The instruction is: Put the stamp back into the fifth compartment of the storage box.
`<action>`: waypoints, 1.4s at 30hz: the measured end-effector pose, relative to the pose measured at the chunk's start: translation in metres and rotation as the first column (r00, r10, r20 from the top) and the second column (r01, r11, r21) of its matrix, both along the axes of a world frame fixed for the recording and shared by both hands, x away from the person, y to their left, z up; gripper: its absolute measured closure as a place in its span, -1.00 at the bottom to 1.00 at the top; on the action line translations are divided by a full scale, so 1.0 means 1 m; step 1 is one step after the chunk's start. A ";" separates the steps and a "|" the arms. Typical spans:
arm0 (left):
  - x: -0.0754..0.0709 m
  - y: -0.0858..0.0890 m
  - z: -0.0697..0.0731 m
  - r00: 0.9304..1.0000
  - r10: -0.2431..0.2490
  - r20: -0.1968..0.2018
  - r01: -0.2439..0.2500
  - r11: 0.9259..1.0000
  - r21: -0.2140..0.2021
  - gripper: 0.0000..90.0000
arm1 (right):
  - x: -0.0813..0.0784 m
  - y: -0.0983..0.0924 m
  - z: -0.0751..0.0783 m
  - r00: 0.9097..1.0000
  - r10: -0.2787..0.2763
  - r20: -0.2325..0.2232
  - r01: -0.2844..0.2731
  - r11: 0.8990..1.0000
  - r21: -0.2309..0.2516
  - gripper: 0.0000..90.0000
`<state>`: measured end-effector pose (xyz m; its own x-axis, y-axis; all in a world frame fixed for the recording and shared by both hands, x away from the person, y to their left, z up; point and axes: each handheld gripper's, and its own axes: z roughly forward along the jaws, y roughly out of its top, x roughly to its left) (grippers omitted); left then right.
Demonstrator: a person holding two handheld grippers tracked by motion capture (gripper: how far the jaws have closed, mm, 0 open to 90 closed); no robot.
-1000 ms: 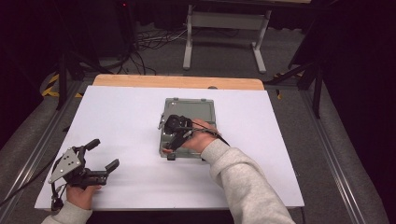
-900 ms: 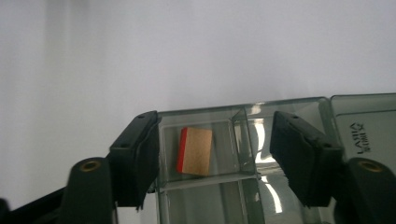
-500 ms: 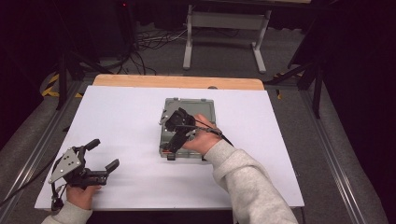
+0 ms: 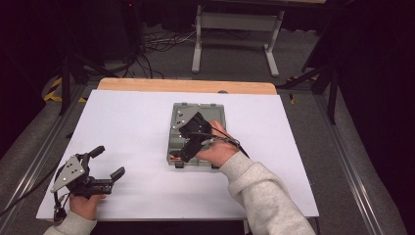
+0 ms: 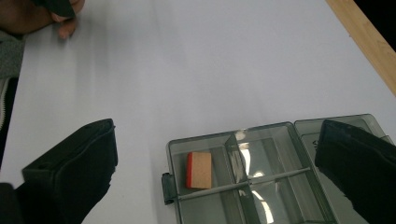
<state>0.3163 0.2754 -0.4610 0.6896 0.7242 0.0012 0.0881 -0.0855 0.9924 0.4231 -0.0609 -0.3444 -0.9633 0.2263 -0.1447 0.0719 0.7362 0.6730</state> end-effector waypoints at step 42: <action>0.000 0.000 0.000 1.000 0.003 -0.004 -0.003 1.000 0.008 -1.00 | -0.060 -0.132 0.001 0.962 -0.256 0.096 0.202 0.902 0.381 -1.00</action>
